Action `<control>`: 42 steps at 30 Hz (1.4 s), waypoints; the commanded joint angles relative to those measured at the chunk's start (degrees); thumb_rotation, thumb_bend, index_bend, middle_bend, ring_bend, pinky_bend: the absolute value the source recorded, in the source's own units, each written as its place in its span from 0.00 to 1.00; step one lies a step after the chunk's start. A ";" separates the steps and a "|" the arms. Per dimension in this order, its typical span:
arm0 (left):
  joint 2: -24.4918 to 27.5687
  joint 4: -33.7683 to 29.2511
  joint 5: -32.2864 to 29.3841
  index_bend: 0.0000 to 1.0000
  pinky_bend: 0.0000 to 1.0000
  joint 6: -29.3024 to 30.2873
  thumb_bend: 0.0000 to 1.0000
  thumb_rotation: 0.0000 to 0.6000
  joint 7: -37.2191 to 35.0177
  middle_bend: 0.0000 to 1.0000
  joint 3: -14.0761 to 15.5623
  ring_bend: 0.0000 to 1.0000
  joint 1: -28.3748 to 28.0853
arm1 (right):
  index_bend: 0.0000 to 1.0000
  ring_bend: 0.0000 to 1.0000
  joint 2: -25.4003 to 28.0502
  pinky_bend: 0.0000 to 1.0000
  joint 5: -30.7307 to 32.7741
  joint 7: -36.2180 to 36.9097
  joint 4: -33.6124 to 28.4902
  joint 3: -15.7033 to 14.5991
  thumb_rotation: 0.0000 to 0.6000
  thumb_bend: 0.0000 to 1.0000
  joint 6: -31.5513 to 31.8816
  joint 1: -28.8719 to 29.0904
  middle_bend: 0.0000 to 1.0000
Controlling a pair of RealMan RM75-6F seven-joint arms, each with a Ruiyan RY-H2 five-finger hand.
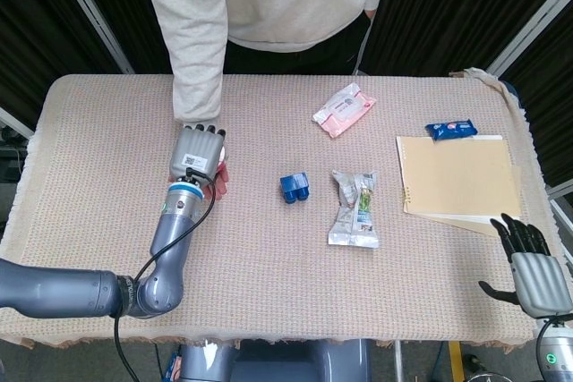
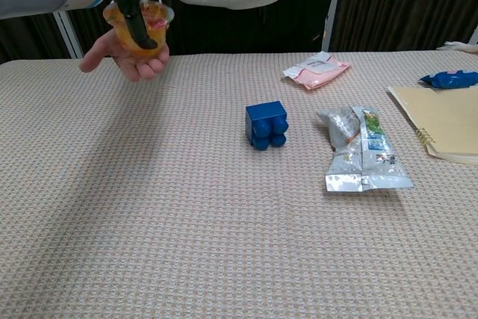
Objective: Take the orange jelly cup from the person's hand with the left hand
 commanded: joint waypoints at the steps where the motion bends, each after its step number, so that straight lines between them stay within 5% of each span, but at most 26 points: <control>1: -0.59 -1.56 7.09 0.80 0.57 1.89 0.68 1.00 -3.64 0.55 2.18 0.50 1.34 | 0.08 0.00 0.08 0.01 0.11 -0.07 -0.08 0.00 1.00 0.07 0.13 -0.12 0.00; 12: 10.06 -17.87 17.19 0.81 0.57 5.92 0.67 1.00 -9.05 0.56 3.53 0.50 7.42 | 0.08 0.00 0.33 0.01 1.29 0.16 -0.22 0.41 1.00 0.07 0.18 -0.37 0.00; 16: 16.15 -24.96 22.50 0.81 0.57 6.85 0.67 1.00 -11.49 0.56 8.15 0.50 12.49 | 0.08 0.00 0.34 0.01 1.10 -1.07 -0.38 0.34 1.00 0.07 0.67 -0.52 0.00; 20: 21.66 -28.00 31.40 0.81 0.56 5.57 0.67 1.00 -15.66 0.56 16.10 0.50 19.02 | 0.08 0.00 0.04 0.01 1.04 -2.39 -0.66 0.35 1.00 0.07 1.26 -0.71 0.00; 25: 23.61 -23.69 41.36 0.81 0.56 2.83 0.67 1.00 -23.48 0.56 24.95 0.50 26.75 | 0.08 0.00 -0.23 0.01 1.57 -3.48 -1.05 0.59 1.00 0.07 1.69 -0.90 0.00; 30: 19.95 -14.93 45.78 0.78 0.53 -0.14 0.67 1.00 -29.62 0.52 29.34 0.46 31.43 | 0.08 0.00 -0.44 0.01 1.40 -3.74 -1.39 0.57 1.00 0.07 2.02 -1.03 0.00; 39: 9.48 -0.05 47.36 0.63 0.38 -3.45 0.65 1.00 -30.06 0.34 30.31 0.35 34.64 | 0.08 0.00 -0.59 0.01 1.40 -3.55 -1.32 0.76 1.00 0.07 2.16 -1.03 0.00; 42: 5.83 4.00 46.30 0.46 0.24 -4.79 0.56 1.00 -29.89 0.15 29.57 0.16 35.39 | 0.08 0.00 -0.55 0.01 1.32 -3.32 -1.22 0.71 1.00 0.07 2.14 -1.08 0.00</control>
